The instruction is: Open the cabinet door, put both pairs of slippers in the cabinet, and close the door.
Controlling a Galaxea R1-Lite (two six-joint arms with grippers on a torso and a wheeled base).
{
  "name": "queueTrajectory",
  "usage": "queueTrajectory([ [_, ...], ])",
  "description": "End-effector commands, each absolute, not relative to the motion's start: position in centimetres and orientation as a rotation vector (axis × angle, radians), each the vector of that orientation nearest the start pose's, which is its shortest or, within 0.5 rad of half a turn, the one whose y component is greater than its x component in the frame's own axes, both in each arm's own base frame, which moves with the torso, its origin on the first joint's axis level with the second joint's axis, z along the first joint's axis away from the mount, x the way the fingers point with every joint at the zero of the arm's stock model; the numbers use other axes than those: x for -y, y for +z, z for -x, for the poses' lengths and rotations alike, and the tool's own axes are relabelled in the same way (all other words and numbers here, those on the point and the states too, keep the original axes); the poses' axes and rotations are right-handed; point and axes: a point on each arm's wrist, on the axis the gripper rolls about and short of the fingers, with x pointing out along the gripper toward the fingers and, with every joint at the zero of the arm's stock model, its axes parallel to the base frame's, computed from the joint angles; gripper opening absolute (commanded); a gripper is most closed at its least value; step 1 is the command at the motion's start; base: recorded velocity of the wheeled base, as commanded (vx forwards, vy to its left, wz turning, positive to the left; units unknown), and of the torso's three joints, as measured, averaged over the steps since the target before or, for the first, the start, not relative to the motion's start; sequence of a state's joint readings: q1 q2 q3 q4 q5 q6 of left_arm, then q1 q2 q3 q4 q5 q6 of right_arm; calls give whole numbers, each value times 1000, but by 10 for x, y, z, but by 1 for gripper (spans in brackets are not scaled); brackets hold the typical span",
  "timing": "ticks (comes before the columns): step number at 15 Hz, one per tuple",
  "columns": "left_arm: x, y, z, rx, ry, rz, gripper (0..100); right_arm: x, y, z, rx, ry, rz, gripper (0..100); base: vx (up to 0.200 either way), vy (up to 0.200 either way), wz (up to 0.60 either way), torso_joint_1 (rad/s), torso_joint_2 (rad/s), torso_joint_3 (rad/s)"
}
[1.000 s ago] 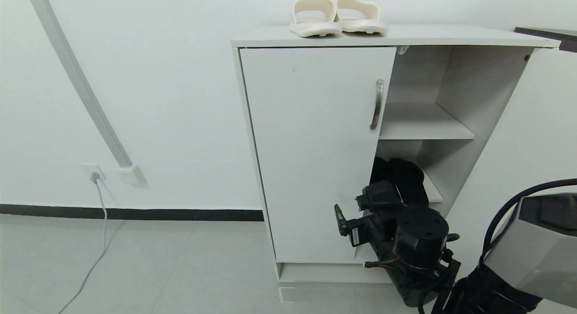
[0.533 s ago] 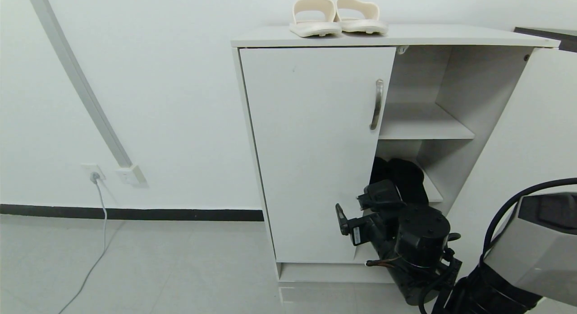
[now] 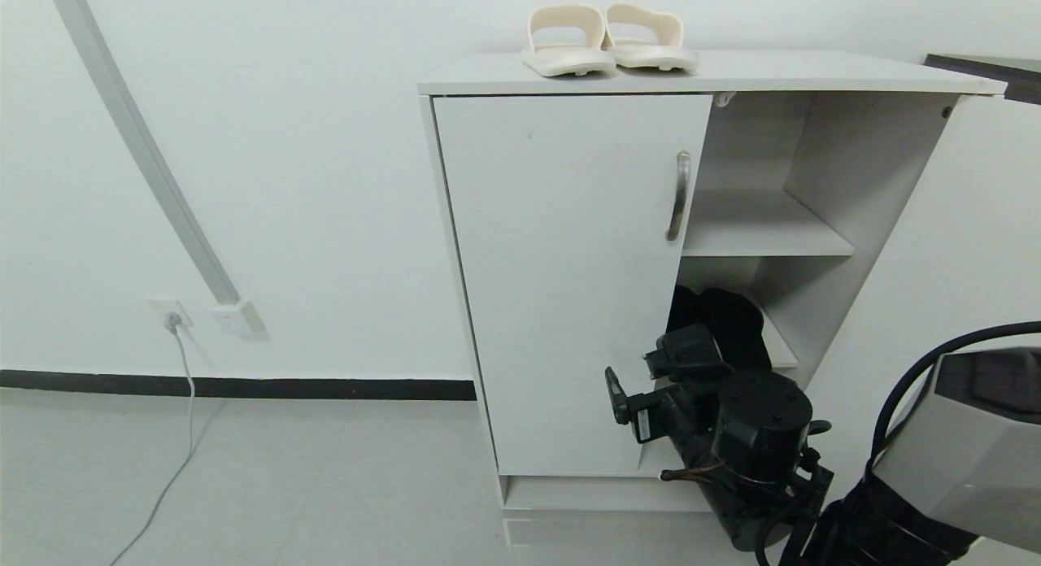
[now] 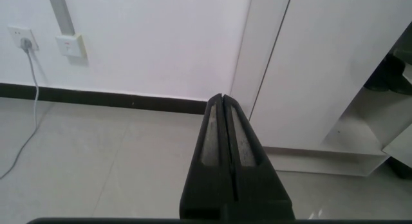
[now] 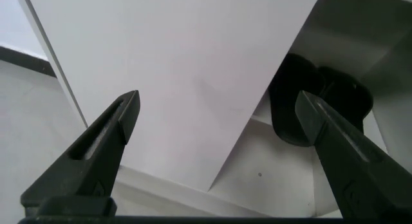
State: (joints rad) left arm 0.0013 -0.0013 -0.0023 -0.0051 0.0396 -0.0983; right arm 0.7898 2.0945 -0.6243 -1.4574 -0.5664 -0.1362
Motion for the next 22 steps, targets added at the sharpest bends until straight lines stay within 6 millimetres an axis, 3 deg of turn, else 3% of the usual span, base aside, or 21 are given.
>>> queueTrajectory([
  [1, -1, 76, 23, 7, 41, 98, 0, -234, 91, -249, 2, 225, 147, 100, 0, 0, 0, 2, -85, -334],
  [10, -1, 76, 23, 7, 41, 98, 0, -236, 92, -247, 5, 230, 146, 100, 0, 0, 0, 83, -459, -354],
  [22, -1, 76, 23, 7, 41, 98, 0, -236, 92, -247, 4, 231, 147, 100, 0, 0, 0, 177, -493, -316],
])
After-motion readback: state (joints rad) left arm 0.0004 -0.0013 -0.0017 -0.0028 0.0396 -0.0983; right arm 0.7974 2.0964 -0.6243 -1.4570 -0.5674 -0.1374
